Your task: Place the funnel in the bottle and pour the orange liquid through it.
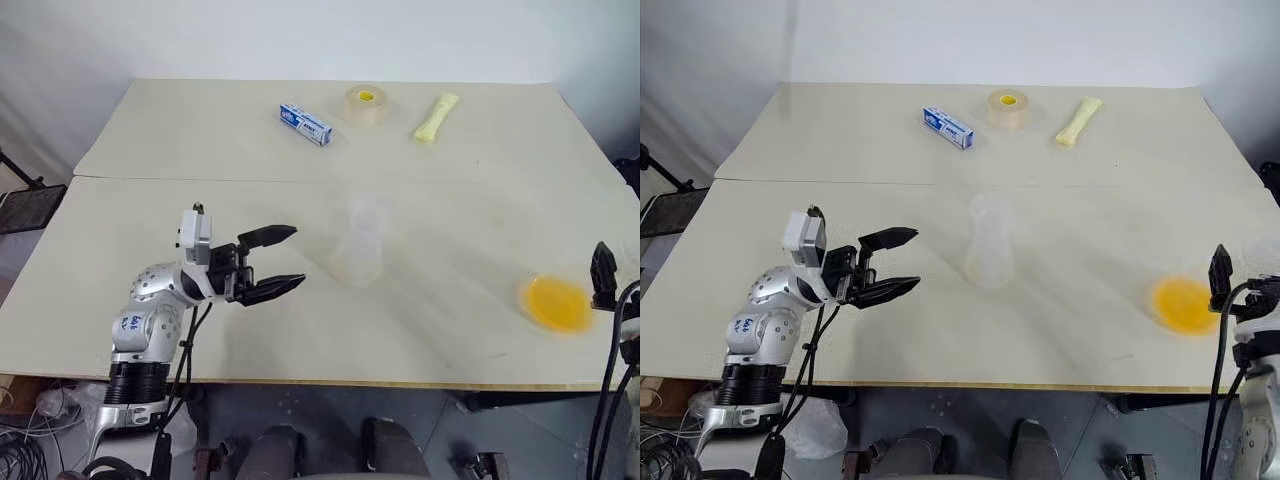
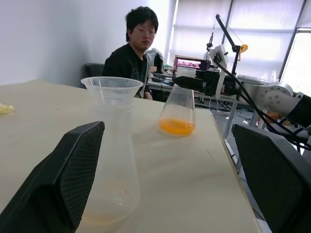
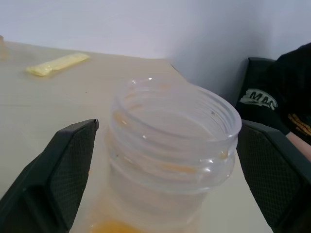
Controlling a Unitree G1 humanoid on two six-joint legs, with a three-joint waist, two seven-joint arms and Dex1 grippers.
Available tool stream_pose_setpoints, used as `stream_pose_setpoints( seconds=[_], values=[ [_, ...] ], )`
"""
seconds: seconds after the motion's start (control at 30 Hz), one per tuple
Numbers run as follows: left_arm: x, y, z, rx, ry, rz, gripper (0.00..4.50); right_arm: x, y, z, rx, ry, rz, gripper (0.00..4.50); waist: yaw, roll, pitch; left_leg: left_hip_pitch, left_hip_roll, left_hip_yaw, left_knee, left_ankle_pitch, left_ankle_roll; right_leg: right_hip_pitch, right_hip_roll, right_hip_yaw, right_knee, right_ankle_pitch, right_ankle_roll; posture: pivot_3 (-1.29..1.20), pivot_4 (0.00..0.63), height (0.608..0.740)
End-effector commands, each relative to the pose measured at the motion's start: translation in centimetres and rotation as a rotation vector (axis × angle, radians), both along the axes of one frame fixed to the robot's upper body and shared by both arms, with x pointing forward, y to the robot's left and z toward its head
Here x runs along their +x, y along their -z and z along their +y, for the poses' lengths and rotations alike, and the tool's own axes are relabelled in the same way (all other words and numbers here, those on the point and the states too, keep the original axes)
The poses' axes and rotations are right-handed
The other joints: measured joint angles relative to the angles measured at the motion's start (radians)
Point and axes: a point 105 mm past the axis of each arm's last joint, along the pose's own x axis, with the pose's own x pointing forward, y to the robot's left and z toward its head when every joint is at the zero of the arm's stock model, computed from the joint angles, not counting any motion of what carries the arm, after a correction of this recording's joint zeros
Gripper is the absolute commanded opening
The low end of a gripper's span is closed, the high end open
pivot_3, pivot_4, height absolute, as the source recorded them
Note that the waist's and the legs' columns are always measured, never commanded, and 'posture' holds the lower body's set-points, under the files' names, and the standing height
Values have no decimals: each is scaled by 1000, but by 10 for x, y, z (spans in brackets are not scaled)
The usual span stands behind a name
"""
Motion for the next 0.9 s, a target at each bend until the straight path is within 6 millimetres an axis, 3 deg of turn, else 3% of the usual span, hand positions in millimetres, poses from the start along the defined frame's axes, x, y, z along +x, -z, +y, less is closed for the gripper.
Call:
stream_pose_setpoints(
  seconds=[0.03, 0.2, 0.37, 0.57, 0.9],
  values=[
    [-4, -9, 1, -15, 4, -44, 4500, -2, -6, -3, -6, 32, -13, 3917, 0, 0, 0, 0, 0, 0, 0, 0, 0, 0, 0, 0, 0, 0, 0, 0, 150, 740],
    [-2, -6, 3, -4, 7, -41, 4500, -3, -20, 8, 1, 3, -70, 2477, 1, 0, 0, 0, 0, 0, 0, 0, 0, 0, 0, 0, 0, 0, 0, 0, 150, 740],
    [4, -4, 4, 21, 26, -44, 4500, 0, -47, 32, -49, -66, -135, 2463, -2, 1, 0, 0, 0, 0, 0, 0, 0, 0, 0, 0, 0, 0, 0, 0, 150, 740],
    [17, -2, 7, 55, 47, -58, 4500, 15, -89, 84, -195, -218, -172, 2463, -3, 1, 0, -1, 0, 0, 0, 0, 0, -1, 1, 0, 0, 0, 0, 0, 150, 740],
    [37, -3, 11, 59, 51, -88, 4500, 46, -120, 160, -518, -364, -129, 2463, -2, 0, 0, -4, -2, -1, 0, 0, 1, -2, -1, -2, -1, 0, 0, 0, 150, 740]
  ],
)
